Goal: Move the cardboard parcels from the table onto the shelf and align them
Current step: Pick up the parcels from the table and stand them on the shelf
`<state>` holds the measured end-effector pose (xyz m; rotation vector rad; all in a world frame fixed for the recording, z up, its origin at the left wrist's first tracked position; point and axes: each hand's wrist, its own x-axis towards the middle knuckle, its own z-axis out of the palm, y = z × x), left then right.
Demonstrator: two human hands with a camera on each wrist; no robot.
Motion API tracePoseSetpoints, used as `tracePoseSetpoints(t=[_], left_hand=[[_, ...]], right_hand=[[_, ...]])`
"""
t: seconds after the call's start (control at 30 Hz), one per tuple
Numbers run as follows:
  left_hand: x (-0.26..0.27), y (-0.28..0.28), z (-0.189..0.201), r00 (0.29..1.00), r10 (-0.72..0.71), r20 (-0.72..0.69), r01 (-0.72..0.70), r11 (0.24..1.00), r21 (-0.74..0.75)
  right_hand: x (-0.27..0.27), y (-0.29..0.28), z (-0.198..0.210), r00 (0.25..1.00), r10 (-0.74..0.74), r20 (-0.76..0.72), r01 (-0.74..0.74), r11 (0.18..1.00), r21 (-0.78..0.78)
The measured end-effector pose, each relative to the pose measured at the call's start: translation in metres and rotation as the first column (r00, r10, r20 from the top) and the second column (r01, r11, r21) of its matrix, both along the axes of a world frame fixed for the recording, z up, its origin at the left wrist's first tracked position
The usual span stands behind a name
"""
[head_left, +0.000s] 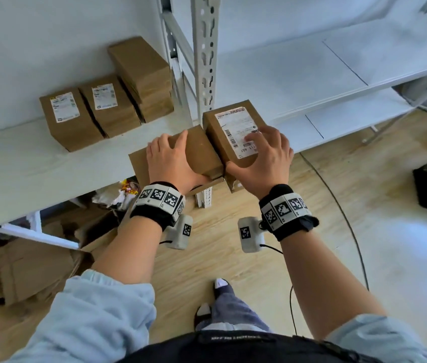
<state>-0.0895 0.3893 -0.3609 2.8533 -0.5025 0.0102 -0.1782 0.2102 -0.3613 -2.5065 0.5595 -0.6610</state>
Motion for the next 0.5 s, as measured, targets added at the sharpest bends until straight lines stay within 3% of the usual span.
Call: tracePoseSetpoints(t=[0.23, 0.5], left_hand=[[-0.027, -0.085, 0.002, 0.991, -0.134, 0.022, 0.134, 0.991, -0.021], [-0.04, -0.229, 0.031, 0.974, -0.199, 0.103, 0.199, 0.98, 0.012]], right_hand=[[-0.046, -0.072, 0.004, 0.99, -0.138, -0.001, 0.138, 0.99, -0.005], [-0.061, -0.21, 0.023, 0.979, -0.2, 0.035, 0.199, 0.98, 0.031]])
